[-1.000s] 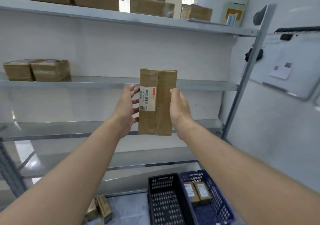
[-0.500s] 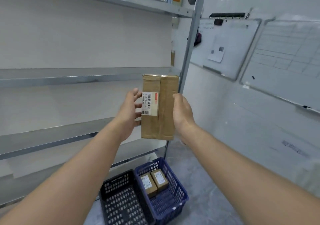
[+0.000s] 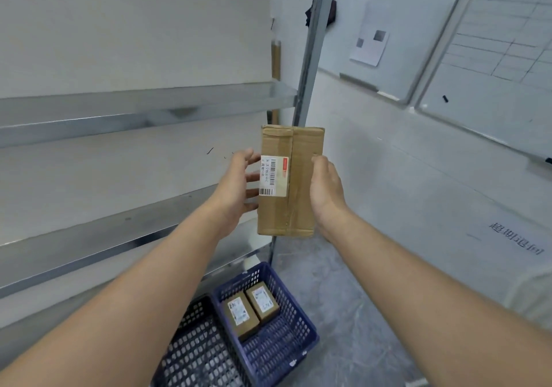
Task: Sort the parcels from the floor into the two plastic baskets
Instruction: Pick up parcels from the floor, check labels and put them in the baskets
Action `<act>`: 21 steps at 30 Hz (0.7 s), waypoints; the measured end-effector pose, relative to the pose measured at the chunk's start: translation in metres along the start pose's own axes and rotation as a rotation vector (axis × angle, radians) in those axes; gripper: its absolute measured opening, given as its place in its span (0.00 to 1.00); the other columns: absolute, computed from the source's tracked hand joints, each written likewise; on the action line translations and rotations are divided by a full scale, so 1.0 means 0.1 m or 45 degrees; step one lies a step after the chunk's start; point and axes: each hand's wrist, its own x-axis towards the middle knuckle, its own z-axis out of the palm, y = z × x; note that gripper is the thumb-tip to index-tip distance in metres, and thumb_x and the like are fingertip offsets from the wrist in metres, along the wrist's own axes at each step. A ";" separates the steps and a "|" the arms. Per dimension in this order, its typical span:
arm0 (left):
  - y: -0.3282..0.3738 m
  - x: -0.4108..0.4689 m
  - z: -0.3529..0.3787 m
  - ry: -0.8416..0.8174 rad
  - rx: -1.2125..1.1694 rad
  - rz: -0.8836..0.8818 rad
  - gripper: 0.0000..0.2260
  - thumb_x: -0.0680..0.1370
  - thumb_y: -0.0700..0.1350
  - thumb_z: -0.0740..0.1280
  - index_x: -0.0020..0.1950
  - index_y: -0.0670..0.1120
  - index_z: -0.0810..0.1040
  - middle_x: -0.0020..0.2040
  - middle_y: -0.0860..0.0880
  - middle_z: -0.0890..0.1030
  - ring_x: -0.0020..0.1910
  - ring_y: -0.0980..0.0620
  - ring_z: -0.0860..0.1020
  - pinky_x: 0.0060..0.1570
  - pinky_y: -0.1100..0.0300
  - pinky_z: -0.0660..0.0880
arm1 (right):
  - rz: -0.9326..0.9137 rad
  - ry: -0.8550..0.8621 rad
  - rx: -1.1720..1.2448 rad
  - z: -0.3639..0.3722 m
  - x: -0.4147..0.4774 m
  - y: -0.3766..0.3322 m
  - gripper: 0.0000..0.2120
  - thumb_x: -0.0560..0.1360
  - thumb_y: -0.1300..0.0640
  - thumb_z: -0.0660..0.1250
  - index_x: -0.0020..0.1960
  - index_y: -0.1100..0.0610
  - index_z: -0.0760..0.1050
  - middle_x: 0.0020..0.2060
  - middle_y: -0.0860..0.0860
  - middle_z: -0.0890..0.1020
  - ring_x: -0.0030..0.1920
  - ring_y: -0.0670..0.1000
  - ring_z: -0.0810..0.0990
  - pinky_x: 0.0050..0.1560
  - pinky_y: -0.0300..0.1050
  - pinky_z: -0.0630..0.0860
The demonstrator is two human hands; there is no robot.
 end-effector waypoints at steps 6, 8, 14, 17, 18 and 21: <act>-0.07 0.57 0.09 0.082 0.059 -0.059 0.22 0.84 0.63 0.50 0.68 0.55 0.76 0.59 0.46 0.81 0.59 0.42 0.80 0.68 0.39 0.73 | 0.087 -0.090 0.081 0.09 0.69 0.20 0.22 0.86 0.41 0.52 0.69 0.50 0.76 0.56 0.51 0.83 0.58 0.53 0.81 0.63 0.56 0.79; -0.09 0.79 0.19 0.134 0.045 -0.081 0.22 0.84 0.63 0.50 0.66 0.55 0.77 0.58 0.45 0.81 0.59 0.42 0.80 0.67 0.38 0.73 | 0.083 -0.134 0.087 0.09 0.99 0.27 0.20 0.86 0.41 0.52 0.66 0.50 0.76 0.56 0.51 0.83 0.57 0.52 0.81 0.64 0.55 0.78; -0.23 1.44 0.62 0.302 -0.013 -0.078 0.21 0.83 0.63 0.51 0.63 0.56 0.78 0.58 0.44 0.82 0.58 0.42 0.81 0.63 0.41 0.76 | 0.056 -0.318 0.058 0.01 1.98 0.45 0.22 0.84 0.38 0.53 0.69 0.48 0.75 0.60 0.50 0.82 0.61 0.53 0.80 0.70 0.59 0.76; -0.33 1.74 0.88 0.434 -0.074 -0.059 0.20 0.83 0.63 0.52 0.61 0.56 0.80 0.58 0.44 0.82 0.57 0.43 0.81 0.59 0.44 0.78 | 0.023 -0.417 0.033 -0.07 2.48 0.56 0.20 0.85 0.39 0.54 0.66 0.48 0.77 0.57 0.50 0.83 0.59 0.52 0.80 0.68 0.56 0.77; -0.37 1.81 0.98 0.483 -0.085 -0.061 0.20 0.83 0.62 0.52 0.61 0.56 0.79 0.58 0.44 0.82 0.57 0.43 0.82 0.59 0.43 0.78 | 0.028 -0.452 0.025 -0.11 2.62 0.58 0.18 0.86 0.40 0.55 0.64 0.49 0.77 0.56 0.49 0.83 0.57 0.50 0.80 0.65 0.54 0.76; -0.48 2.00 1.24 0.580 -0.137 -0.097 0.20 0.84 0.61 0.52 0.61 0.54 0.79 0.57 0.43 0.83 0.56 0.43 0.82 0.62 0.42 0.77 | 0.060 -0.573 -0.001 -0.21 3.00 0.73 0.14 0.87 0.41 0.55 0.60 0.47 0.75 0.52 0.46 0.80 0.53 0.46 0.78 0.58 0.52 0.73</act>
